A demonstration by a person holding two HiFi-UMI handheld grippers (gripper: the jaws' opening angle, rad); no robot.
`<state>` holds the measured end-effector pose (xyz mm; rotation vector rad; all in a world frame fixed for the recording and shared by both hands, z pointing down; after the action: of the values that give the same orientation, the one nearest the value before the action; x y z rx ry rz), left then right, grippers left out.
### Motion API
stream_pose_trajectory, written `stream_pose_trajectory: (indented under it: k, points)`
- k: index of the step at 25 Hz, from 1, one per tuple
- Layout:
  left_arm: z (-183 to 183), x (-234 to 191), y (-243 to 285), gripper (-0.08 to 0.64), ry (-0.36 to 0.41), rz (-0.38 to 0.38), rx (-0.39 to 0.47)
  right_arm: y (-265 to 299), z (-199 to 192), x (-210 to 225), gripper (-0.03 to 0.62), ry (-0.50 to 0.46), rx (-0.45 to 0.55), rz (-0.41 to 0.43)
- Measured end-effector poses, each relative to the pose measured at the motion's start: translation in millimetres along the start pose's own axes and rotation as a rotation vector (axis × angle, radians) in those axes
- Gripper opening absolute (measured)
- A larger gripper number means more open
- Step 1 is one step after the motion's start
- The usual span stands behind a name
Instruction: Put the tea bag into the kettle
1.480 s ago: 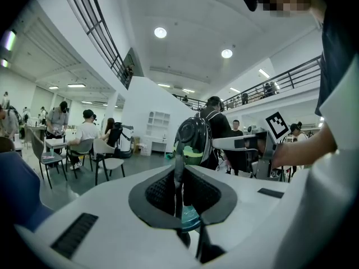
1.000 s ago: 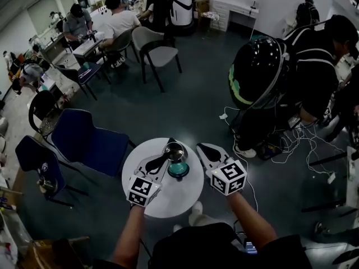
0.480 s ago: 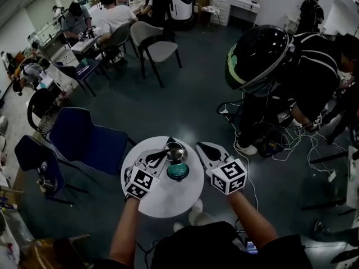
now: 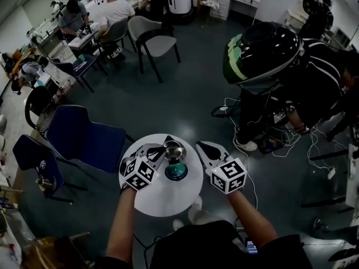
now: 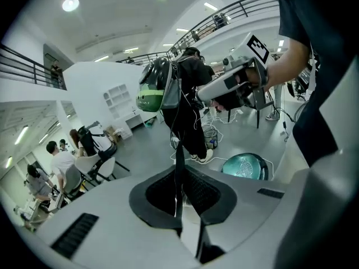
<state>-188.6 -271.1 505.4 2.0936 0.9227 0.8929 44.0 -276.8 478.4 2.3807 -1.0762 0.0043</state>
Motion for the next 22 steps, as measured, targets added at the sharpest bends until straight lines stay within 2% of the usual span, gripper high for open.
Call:
stream_pose_trajectory:
  k: [8,22]
  points:
    - [6,-2,35,0.04,0.021,-0.081,-0.047,4,-12,17,0.017,0.019,-0.027,-0.004]
    - [2,-1,73,0.04,0.028,-0.135,-0.1,10,-44,30,0.017,0.054,-0.085,-0.007]
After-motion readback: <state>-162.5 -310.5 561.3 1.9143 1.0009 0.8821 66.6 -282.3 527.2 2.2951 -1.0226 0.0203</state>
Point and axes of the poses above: the fingertips, and each gripper's own axes: y forward along the fingers, x to its right, z out of its top, the point moved 10 cm from there along -y, backward along the fingers, and after that the axes turned 14 degrees about -x, right-handed, at the moved point
